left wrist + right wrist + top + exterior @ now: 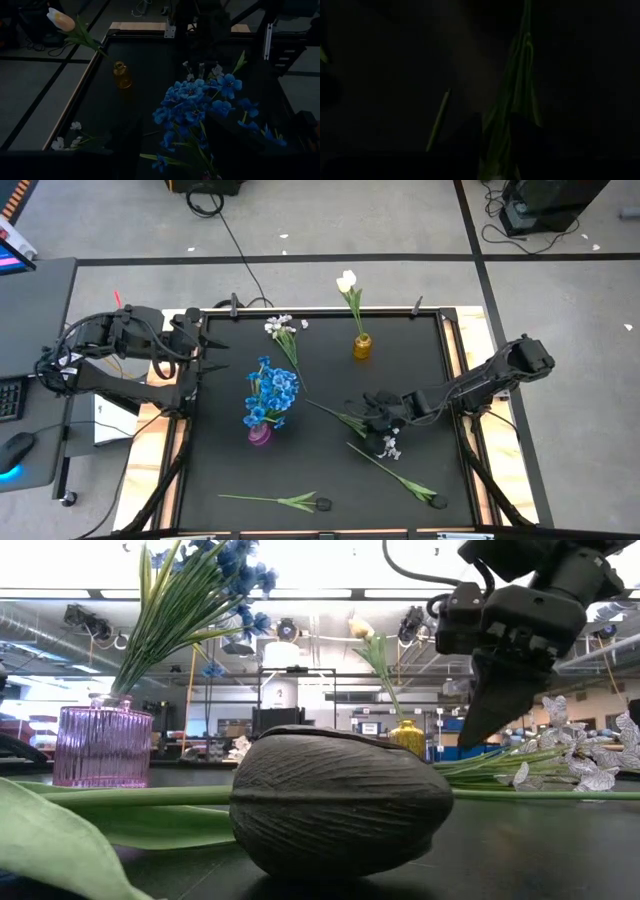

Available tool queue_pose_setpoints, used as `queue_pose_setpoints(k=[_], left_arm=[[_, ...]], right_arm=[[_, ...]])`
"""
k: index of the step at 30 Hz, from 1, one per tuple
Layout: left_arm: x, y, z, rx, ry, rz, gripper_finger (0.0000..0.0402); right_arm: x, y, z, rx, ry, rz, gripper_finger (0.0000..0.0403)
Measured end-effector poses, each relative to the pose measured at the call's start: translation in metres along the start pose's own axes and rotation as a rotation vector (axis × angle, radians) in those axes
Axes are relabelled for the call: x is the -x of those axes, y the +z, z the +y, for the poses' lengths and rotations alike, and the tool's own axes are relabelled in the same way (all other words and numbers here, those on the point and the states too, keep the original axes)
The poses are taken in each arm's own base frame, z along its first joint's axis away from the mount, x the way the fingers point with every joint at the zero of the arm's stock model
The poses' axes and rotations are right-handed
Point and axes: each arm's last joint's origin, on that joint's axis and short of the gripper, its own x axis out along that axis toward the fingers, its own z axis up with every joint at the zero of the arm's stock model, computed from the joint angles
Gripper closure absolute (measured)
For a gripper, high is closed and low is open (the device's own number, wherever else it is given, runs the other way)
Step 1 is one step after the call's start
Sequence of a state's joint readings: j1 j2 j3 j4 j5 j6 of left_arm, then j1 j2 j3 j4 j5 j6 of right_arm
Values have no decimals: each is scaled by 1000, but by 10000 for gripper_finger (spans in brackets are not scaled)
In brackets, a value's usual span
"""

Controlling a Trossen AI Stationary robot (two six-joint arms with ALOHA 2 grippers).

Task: Sort flowers into vase by color
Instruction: Put the bottom white flowers into the yellow vase

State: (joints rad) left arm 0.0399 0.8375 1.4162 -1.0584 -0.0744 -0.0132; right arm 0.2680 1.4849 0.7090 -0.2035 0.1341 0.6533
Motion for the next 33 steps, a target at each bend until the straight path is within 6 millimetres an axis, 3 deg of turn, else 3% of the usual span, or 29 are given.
queue_pose_setpoints(k=[18, 28, 33], left_arm=[[0, 0, 0, 0, 0, 0, 184], [0, 0, 0, 0, 0, 0, 184], [0, 0, 0, 0, 0, 0, 184]], right_arm=[[-24, -18, 6, -51, -55, 82, 298], [-23, -17, 7, -40, -53, 79, 389], [-22, -15, 9, -28, -37, 80, 382]])
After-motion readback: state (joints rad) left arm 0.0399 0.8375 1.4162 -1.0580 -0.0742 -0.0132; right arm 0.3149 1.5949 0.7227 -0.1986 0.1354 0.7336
